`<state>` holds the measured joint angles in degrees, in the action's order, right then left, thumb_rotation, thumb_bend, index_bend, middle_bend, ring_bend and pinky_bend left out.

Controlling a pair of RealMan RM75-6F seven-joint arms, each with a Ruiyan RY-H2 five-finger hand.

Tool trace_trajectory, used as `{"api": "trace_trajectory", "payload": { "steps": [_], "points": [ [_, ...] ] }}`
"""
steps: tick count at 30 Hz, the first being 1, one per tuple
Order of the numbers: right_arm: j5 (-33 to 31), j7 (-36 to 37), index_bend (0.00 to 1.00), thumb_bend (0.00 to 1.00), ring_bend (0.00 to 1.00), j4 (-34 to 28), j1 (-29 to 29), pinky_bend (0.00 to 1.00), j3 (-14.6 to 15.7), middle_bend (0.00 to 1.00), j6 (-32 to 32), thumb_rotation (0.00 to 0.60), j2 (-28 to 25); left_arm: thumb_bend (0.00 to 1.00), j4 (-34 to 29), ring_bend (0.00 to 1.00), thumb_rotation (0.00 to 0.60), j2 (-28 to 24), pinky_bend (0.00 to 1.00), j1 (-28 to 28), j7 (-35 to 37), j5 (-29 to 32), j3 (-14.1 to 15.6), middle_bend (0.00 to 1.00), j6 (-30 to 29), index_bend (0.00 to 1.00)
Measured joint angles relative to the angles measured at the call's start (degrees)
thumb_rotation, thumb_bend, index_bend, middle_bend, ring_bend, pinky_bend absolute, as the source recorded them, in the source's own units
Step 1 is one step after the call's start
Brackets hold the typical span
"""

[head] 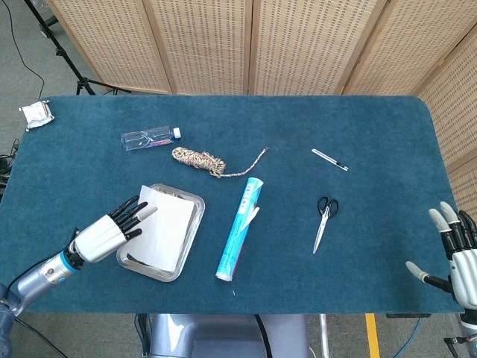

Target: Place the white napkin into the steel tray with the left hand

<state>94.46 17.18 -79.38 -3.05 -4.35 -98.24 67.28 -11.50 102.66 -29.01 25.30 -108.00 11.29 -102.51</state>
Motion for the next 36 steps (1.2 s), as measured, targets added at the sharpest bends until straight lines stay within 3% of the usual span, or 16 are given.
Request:
{"api": "trace_trajectory", "payload": {
  "steps": [7,15,36],
  "points": [
    [0.0,0.1,0.00,0.00,0.00,0.0,0.0,0.00,-0.1,0.00,-0.1,0.600,0.0,0.45,0.2,0.00,0.600,-0.1,0.00,0.0,-1.0,0.2,0.9,0.00,1.1,0.70],
    [0.1,0.5,0.00,0.00,0.00,0.3,0.1,0.00,-0.3,0.00,-0.8,0.600,0.4,0.30,0.4,0.00,0.600,-0.5,0.00,0.2,-1.3,0.6,1.6,0.00,2.6,0.70],
    [0.0,1.1,0.00,0.00,0.00,0.7,0.2,0.00,-0.5,0.00,-1.3,0.600,0.7,0.25,0.7,0.00,0.600,-0.2,0.00,0.0,-4.6,1.7,2.3,0.00,4.7,0.70]
  ]
}}
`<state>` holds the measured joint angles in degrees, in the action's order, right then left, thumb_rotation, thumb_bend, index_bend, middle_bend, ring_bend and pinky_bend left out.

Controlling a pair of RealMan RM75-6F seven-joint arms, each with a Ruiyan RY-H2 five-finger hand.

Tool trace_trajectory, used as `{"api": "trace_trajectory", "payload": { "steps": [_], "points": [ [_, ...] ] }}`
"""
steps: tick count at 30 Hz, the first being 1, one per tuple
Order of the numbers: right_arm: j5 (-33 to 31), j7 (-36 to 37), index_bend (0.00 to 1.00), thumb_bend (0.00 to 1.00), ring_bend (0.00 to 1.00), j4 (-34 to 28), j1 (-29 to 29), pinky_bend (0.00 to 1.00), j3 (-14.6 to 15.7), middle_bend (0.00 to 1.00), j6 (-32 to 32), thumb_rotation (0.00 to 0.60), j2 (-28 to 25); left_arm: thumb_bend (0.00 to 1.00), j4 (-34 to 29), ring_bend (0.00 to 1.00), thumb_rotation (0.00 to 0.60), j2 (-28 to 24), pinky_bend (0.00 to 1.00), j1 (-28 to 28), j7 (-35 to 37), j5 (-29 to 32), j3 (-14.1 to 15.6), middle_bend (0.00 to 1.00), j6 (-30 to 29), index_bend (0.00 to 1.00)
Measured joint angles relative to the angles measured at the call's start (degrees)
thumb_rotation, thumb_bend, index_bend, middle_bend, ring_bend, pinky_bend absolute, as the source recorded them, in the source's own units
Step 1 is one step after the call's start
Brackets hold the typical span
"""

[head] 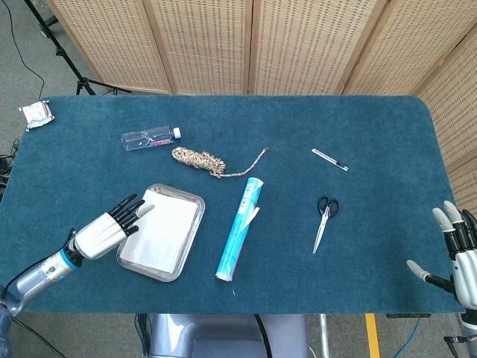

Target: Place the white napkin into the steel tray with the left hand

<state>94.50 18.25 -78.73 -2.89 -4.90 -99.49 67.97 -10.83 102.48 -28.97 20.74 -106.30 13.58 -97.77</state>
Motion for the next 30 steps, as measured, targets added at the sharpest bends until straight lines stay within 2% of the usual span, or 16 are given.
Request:
{"api": "trace_trajectory", "payload": {
  "steps": [10,18,20,25,30],
  "points": [
    [0.1,-0.1,0.00,0.00,0.00,-0.1,0.0,0.00,0.1,0.00,0.0,0.600,0.0,0.25,0.5,0.00,0.600,0.5,0.00,0.0,-1.5,0.7,-0.1,0.00,1.6,0.70],
    [0.2,-0.3,0.00,0.00,0.00,-0.1,-0.1,0.00,0.2,0.00,0.2,0.600,-0.1,0.26,-0.3,0.00,0.600,0.7,0.00,0.2,0.6,2.8,-1.8,0.00,1.7,0.69],
    [0.2,-0.4,0.00,0.00,0.00,-0.2,-0.1,0.00,0.2,0.00,0.3,0.600,-0.1,0.26,-0.8,0.00,0.600,0.6,0.00,0.2,1.6,3.4,-2.3,0.00,1.9,0.65],
    [0.2,-0.5,0.00,0.00,0.00,-0.3,-0.1,0.00,0.3,0.00,0.4,0.600,-0.2,0.26,-2.6,0.00,0.600,0.4,0.00,0.1,2.5,4.5,-3.1,0.00,3.3,0.40],
    [0.1,-0.4,0.00,0.00,0.00,-0.3,-0.1,0.00,0.3,0.00,0.6,0.600,-0.3,0.24,-5.0,0.00,0.600,-0.5,0.00,-0.1,3.5,4.6,-3.0,0.00,4.8,0.31]
  ]
}}
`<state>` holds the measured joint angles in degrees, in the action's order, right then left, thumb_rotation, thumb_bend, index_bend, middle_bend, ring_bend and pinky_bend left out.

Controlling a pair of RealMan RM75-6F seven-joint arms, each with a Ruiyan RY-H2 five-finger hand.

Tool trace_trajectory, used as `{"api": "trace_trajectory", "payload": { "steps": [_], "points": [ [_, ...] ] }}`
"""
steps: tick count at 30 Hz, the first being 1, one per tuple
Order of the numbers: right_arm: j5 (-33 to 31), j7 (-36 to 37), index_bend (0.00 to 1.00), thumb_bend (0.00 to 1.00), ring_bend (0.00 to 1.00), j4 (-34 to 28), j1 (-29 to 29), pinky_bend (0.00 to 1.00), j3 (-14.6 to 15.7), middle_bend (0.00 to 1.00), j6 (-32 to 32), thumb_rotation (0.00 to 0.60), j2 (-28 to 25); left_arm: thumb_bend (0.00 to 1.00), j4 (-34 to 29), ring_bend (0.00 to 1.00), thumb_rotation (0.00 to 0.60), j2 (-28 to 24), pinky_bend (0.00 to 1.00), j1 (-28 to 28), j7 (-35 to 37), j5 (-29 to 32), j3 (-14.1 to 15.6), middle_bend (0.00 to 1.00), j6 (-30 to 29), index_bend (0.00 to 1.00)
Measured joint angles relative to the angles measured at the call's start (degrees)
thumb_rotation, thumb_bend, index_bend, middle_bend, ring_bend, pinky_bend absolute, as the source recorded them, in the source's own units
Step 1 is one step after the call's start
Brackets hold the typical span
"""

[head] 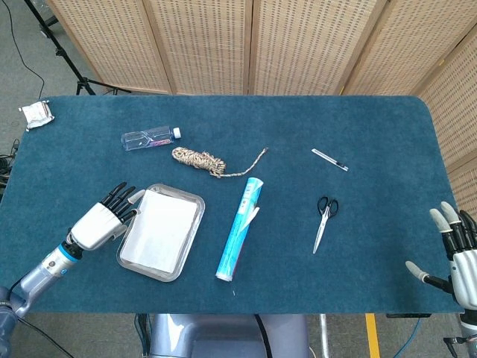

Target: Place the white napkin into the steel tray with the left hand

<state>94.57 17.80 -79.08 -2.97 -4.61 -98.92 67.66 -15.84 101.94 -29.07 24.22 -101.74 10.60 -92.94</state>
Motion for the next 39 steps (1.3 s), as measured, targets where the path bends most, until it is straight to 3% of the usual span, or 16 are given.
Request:
{"api": "trace_trajectory", "payload": {
  "steps": [8,19,23,27,33,39],
  "points": [
    [0.1,-0.2,0.00,0.00,0.00,-0.1,-0.1,0.00,0.1,0.00,0.2,0.600,-0.1,0.22,-6.2,0.00,0.600,-2.3,0.00,-0.6,3.3,-0.1,0.6,0.00,2.9,0.29],
    [0.0,-0.3,0.00,0.00,0.00,-0.2,-0.1,0.00,0.0,0.00,0.2,0.600,-0.1,0.21,-27.8,0.00,0.597,-11.4,0.00,-3.2,6.9,-0.1,0.8,0.01,7.8,0.30],
    [0.0,-0.2,0.00,0.00,0.00,-0.1,0.0,0.00,0.0,0.00,0.1,0.600,-0.1,0.23,-37.0,0.00,0.551,-15.8,0.01,-4.4,6.5,0.9,0.5,0.02,11.2,0.31],
    [0.0,0.0,0.00,0.00,0.00,0.0,0.0,0.00,0.0,0.00,-0.1,0.600,-0.1,0.23,-47.3,0.00,0.478,-21.2,0.02,-5.9,5.5,2.8,0.0,0.04,16.4,0.32],
    [0.2,0.0,0.00,0.00,0.00,0.1,0.0,0.00,0.0,0.00,-0.3,0.600,0.0,0.21,-63.0,0.00,0.459,-30.0,0.04,-9.4,4.7,7.6,-0.1,0.06,29.7,0.32],
    [0.1,0.2,0.00,0.00,0.00,0.2,0.1,0.00,-0.1,0.00,-0.4,0.600,0.0,0.20,-72.1,0.00,0.451,-36.9,0.05,-13.5,2.8,13.4,-1.0,0.07,41.8,0.32]
  ]
}}
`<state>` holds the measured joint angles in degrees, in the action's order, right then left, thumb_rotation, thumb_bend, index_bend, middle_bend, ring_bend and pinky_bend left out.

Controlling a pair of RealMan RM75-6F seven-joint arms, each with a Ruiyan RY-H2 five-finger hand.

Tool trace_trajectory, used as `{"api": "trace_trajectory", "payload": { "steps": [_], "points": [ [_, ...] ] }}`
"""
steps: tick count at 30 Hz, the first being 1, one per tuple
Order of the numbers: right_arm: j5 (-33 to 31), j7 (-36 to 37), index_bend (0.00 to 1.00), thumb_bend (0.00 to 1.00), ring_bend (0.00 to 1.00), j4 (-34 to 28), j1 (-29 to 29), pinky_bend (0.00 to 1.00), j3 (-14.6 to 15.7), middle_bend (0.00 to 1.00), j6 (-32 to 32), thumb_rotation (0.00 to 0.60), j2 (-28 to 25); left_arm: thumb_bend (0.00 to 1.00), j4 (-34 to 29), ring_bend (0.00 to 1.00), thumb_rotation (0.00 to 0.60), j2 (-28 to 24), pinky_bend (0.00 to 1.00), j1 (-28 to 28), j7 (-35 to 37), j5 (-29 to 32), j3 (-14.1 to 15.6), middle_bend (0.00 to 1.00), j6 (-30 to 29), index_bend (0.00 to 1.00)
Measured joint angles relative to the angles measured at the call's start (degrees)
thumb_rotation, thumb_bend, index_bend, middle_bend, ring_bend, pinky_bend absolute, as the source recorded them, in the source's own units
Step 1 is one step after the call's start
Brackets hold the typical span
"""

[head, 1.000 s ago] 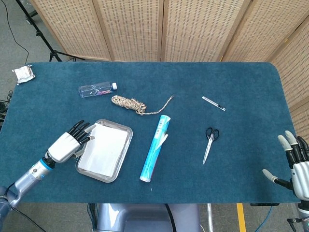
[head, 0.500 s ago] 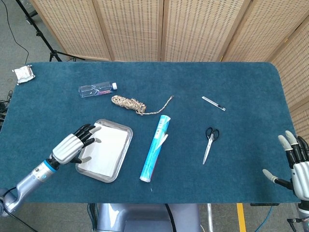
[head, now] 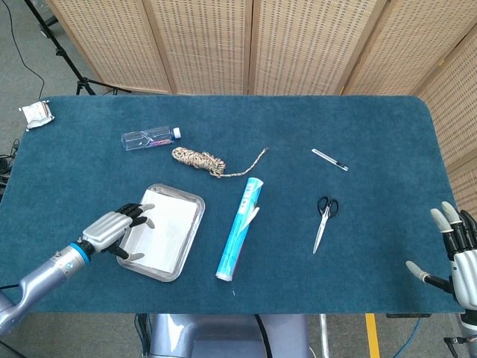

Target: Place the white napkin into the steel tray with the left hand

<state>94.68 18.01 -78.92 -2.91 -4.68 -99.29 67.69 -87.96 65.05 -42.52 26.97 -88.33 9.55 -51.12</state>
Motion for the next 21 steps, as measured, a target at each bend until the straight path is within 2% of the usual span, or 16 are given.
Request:
{"api": "trace_trajectory", "payload": {
  "steps": [9,21],
  "points": [
    [0.0,0.1,0.00,0.00,0.00,0.0,0.0,0.00,0.0,0.00,0.0,0.600,0.0,0.19,-0.8,0.00,0.425,0.5,0.05,-0.6,-4.6,3.6,-2.5,0.07,3.0,0.32],
    [-0.3,0.9,0.00,0.00,0.00,0.2,0.1,0.00,-0.1,0.00,0.0,0.600,-0.2,0.17,-0.1,0.00,0.405,2.5,0.05,-1.1,-9.0,5.9,-4.0,0.07,7.0,0.32]
  ]
}}
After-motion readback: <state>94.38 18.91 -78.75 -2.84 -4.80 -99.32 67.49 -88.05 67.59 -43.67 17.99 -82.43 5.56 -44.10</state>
